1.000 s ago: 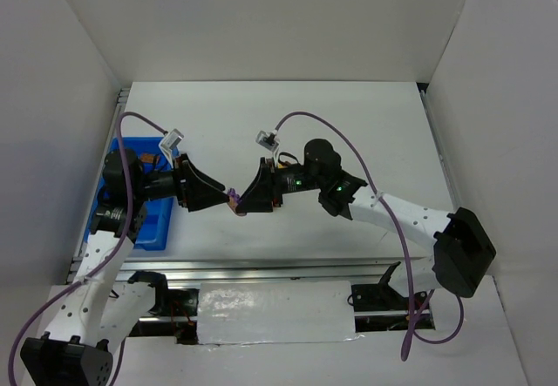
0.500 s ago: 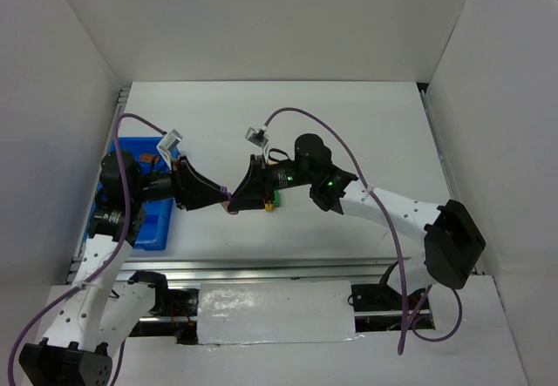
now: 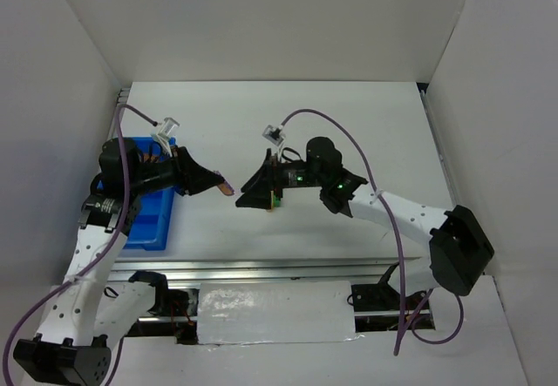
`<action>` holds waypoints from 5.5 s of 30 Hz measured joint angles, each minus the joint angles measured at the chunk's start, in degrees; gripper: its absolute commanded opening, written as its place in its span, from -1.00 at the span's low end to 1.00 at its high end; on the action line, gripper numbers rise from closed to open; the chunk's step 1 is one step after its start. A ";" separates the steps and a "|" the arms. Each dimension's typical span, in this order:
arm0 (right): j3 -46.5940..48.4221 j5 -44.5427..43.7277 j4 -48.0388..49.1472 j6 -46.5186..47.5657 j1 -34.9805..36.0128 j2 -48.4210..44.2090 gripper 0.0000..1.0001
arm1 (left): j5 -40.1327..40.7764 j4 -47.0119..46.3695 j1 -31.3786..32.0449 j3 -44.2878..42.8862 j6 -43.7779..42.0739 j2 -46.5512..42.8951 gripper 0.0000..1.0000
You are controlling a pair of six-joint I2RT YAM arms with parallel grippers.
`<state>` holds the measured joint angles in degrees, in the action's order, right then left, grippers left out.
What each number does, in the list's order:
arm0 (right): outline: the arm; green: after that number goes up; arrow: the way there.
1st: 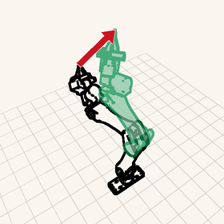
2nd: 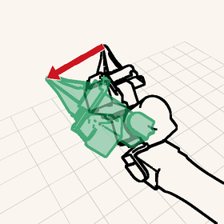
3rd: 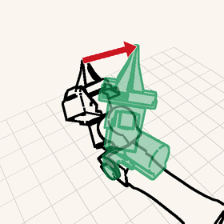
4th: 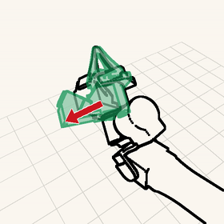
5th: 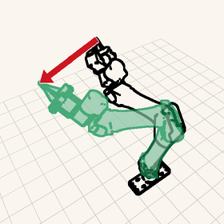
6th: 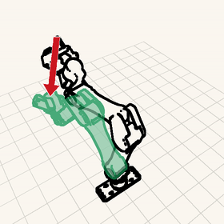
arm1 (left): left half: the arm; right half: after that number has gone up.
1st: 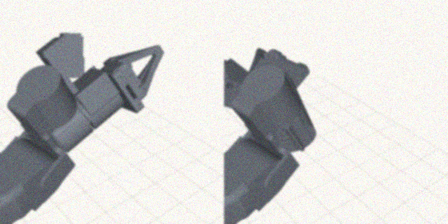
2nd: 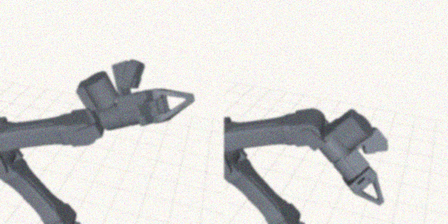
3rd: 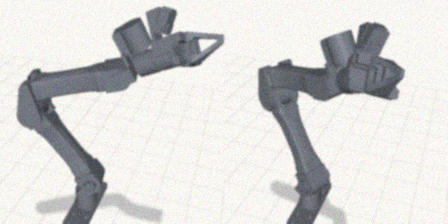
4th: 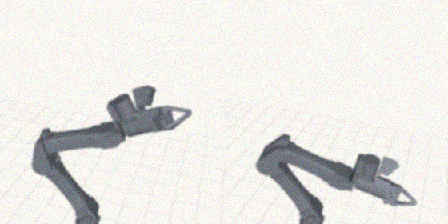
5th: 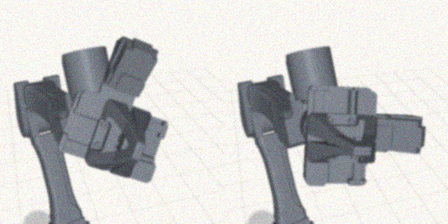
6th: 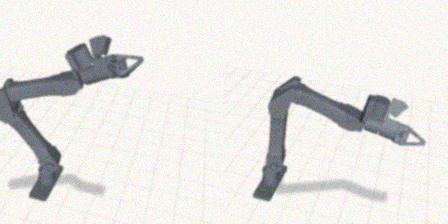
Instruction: Sort the legos into containers by color
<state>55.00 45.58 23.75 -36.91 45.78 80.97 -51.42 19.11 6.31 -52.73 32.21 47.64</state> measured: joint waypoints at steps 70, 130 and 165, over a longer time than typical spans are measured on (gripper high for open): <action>-18.05 -21.14 -14.62 6.78 -10.80 -13.99 0.99 | 52.30 20.31 -40.81 8.28 13.60 -11.91 0.99; -17.18 -59.98 -43.54 -4.83 -16.17 -39.50 0.99 | 65.70 6.38 31.98 -36.44 -5.84 73.42 -0.29; 4.55 -31.87 -45.94 -3.28 -18.53 -25.70 0.85 | 36.09 -14.78 37.62 -8.24 -30.10 27.10 -1.00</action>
<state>59.55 13.72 -22.20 -40.18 27.24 55.27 -15.33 4.34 43.92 -60.97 2.11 74.74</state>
